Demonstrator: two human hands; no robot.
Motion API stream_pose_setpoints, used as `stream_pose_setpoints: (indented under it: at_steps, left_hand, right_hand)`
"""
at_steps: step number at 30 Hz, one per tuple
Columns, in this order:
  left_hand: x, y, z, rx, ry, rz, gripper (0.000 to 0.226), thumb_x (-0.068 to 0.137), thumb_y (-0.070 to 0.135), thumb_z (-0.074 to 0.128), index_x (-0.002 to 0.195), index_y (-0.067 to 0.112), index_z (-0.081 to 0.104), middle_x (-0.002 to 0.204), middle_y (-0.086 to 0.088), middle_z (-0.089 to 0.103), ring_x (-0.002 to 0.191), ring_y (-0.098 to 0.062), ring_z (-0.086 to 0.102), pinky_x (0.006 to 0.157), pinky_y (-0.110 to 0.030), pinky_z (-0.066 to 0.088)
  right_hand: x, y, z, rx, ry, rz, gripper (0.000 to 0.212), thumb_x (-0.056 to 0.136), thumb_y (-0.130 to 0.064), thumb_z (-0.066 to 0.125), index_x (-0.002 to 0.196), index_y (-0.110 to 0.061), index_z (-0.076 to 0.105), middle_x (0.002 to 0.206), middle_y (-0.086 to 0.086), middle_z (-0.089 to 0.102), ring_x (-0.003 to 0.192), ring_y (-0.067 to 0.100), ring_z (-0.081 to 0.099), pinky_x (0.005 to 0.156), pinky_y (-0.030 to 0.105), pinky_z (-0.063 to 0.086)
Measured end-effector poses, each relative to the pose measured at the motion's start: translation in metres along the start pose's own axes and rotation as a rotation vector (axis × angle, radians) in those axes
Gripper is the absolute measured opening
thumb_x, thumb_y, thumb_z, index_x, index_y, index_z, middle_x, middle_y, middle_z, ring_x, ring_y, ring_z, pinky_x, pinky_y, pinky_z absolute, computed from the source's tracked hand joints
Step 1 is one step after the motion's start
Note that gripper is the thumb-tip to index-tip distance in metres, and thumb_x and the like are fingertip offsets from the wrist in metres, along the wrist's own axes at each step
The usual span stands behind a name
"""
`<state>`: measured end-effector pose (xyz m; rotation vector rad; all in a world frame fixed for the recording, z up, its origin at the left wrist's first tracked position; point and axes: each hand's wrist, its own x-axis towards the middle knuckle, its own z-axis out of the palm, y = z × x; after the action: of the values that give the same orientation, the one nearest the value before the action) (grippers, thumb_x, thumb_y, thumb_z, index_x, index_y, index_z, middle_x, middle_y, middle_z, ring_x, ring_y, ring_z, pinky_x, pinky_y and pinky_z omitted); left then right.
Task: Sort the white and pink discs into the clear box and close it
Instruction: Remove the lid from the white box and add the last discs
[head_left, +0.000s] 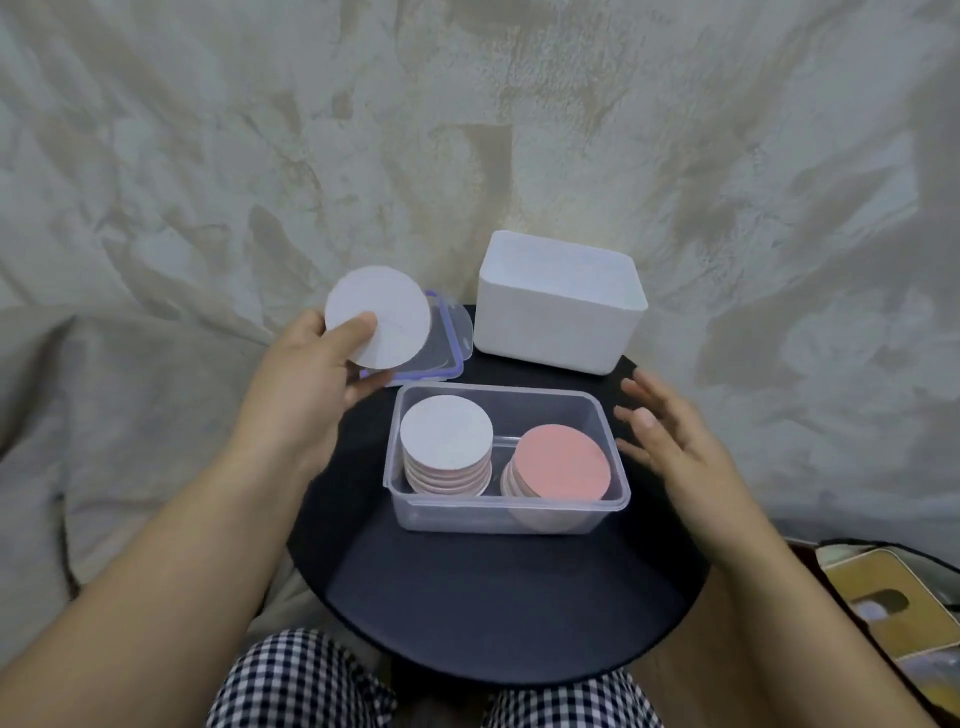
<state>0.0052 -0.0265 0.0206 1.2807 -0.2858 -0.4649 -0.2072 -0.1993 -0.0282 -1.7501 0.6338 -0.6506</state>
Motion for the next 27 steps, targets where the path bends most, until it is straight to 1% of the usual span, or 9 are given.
stream_pose_setpoints:
  at_steps: [2,4,6,9,13,16,22,24,27]
  left_hand:
    - [-0.016,-0.008,-0.009,-0.022,0.047,-0.010,0.010,0.094,0.013,0.049,0.093,0.020,0.055,0.103,0.003,0.063,0.094,-0.013,0.062,0.075,-0.029,0.053]
    - [-0.029,-0.017,-0.014,-0.028,0.090,-0.012,0.010,0.094,0.012,0.050,0.091,0.020,0.056,0.101,0.002,0.064,0.094,-0.014,0.062,0.071,-0.027,0.054]
    - [-0.037,-0.024,-0.014,-0.054,0.105,-0.014,0.010,0.094,0.012,0.050,0.092,0.019,0.056,0.102,0.000,0.065,0.093,-0.015,0.063,0.068,-0.026,0.057]
    - [-0.043,-0.031,-0.009,-0.075,0.129,0.002,0.010,0.094,0.011,0.049,0.092,0.019,0.056,0.101,0.001,0.065,0.091,-0.014,0.064,0.066,-0.020,0.057]
    - [-0.038,-0.036,0.004,-0.066,0.130,0.005,0.011,0.093,0.010,0.050,0.090,0.019,0.055,0.099,0.002,0.064,0.091,-0.011,0.063,0.070,-0.024,0.055]
    - [-0.031,-0.041,0.018,-0.038,0.100,-0.015,0.010,0.092,0.011,0.051,0.091,0.019,0.056,0.104,0.000,0.064,0.096,-0.014,0.062,0.076,-0.029,0.053]
    - [-0.024,-0.042,0.037,0.007,0.022,-0.055,0.008,0.091,0.013,0.055,0.098,0.016,0.056,0.109,-0.001,0.062,0.104,-0.018,0.060,0.081,-0.032,0.053]
    - [-0.029,-0.040,0.036,0.025,0.009,-0.036,0.008,0.091,0.014,0.055,0.095,0.020,0.056,0.105,0.003,0.061,0.101,-0.015,0.060,0.079,-0.030,0.054]
    - [-0.049,-0.036,0.028,0.203,-0.005,0.133,0.012,0.090,0.018,0.056,0.088,0.030,0.055,0.089,0.017,0.063,0.086,0.001,0.061,0.073,-0.019,0.052]
  right_hand:
    - [-0.016,-0.004,0.003,-0.020,-0.112,0.026,0.084,0.051,-0.074,0.067,0.125,-0.051,0.034,0.131,-0.031,0.041,0.118,-0.008,0.048,0.098,0.023,0.044]
    - [-0.028,-0.008,0.008,-0.012,-0.186,0.051,0.111,0.041,-0.071,0.076,0.136,-0.042,0.025,0.133,-0.031,0.037,0.115,-0.016,0.046,0.084,0.008,0.045]
    - [-0.036,-0.011,0.013,-0.046,-0.212,0.065,0.113,0.051,-0.047,0.087,0.141,-0.034,0.020,0.126,-0.037,0.035,0.106,-0.027,0.043,0.076,-0.002,0.040]
    - [-0.037,-0.007,0.021,-0.149,-0.156,0.048,0.097,0.067,-0.006,0.078,0.144,-0.023,0.022,0.119,-0.038,0.033,0.094,-0.037,0.038,0.071,-0.009,0.032]
    - [-0.030,0.000,0.015,-0.130,-0.111,0.048,0.092,0.070,-0.001,0.074,0.144,-0.020,0.023,0.116,-0.039,0.036,0.093,-0.035,0.041,0.071,-0.008,0.034]
    - [-0.024,0.003,0.004,-0.109,-0.090,0.046,0.094,0.067,-0.012,0.075,0.145,-0.022,0.023,0.126,-0.033,0.039,0.098,-0.031,0.043,0.073,-0.005,0.036]
    - [-0.014,0.008,-0.016,-0.137,-0.096,0.017,0.093,0.064,-0.027,0.076,0.145,-0.025,0.028,0.141,-0.016,0.043,0.121,-0.006,0.047,0.091,0.007,0.042]
    - [-0.018,0.010,-0.013,-0.222,0.015,-0.003,0.086,0.069,-0.025,0.076,0.142,-0.029,0.030,0.146,-0.015,0.034,0.128,-0.001,0.039,0.099,0.013,0.039]
    - [-0.031,0.002,-0.001,-0.464,0.241,-0.214,0.073,0.072,-0.031,0.076,0.134,-0.035,0.037,0.147,-0.010,0.029,0.134,-0.003,0.026,0.111,0.019,0.025]
